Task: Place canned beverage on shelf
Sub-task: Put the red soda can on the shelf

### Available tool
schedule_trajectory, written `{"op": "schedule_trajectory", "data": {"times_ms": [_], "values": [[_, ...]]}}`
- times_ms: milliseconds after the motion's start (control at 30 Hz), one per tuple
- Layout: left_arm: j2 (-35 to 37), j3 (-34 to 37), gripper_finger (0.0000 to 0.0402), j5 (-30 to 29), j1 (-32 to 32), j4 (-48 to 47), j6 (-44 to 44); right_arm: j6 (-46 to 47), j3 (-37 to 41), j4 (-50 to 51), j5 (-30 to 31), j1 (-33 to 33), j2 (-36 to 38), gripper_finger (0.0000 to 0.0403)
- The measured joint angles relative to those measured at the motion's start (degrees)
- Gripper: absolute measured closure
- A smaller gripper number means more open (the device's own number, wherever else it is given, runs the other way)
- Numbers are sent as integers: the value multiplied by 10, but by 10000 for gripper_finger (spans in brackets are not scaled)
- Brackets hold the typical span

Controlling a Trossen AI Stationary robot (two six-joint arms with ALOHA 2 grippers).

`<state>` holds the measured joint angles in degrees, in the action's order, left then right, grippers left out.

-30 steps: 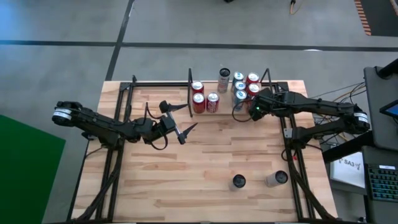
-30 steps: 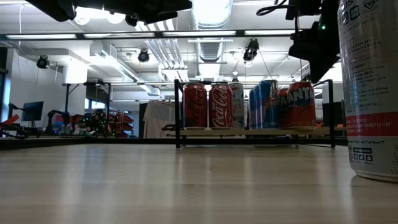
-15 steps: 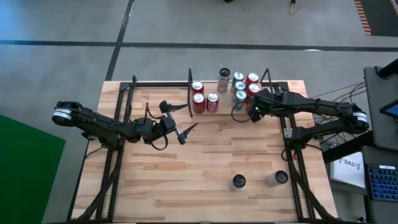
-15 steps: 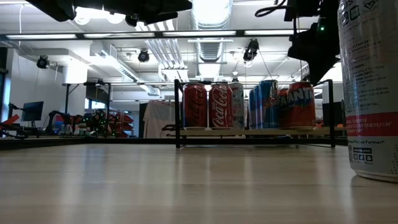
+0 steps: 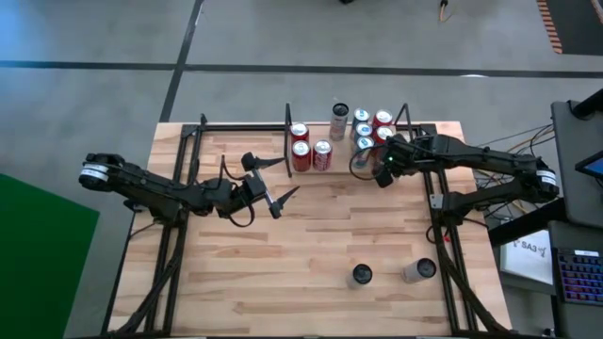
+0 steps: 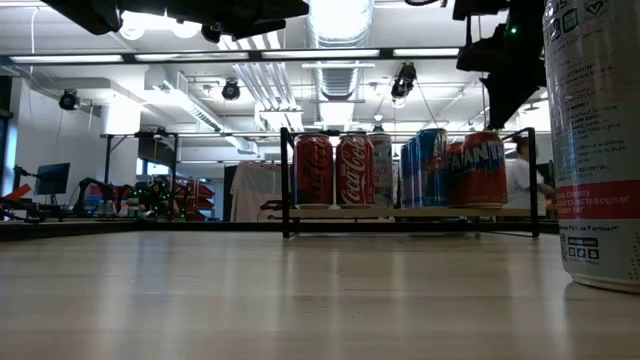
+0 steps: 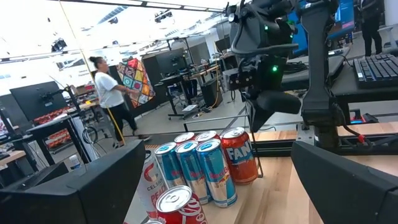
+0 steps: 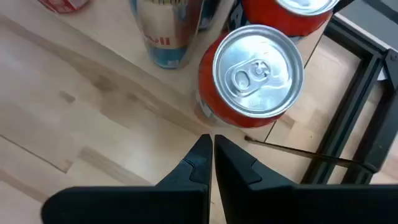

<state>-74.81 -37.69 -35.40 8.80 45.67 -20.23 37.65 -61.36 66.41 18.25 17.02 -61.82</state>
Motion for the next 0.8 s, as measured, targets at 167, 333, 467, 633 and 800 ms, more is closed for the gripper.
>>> {"op": "schedule_trajectory", "data": {"times_ms": [167, 333, 467, 633, 800], "values": [[0, 0, 13, 0, 0, -2, 0, -2, 7, -10, 23, 0, -18, 394], [0, 0, 12, 0, 0, -3, 0, -2, 7, -7, 56, 3, -36, 394], [0, 0, 12, 0, 0, -4, 0, -2, 7, 1, 67, 3, -41, 394], [0, 0, 12, 0, 0, -4, 0, 11, -6, 39, 73, 3, -40, 394], [0, 0, 12, 0, 0, -4, 2, 6, -34, 46, 73, 1, -39, 394]]}}
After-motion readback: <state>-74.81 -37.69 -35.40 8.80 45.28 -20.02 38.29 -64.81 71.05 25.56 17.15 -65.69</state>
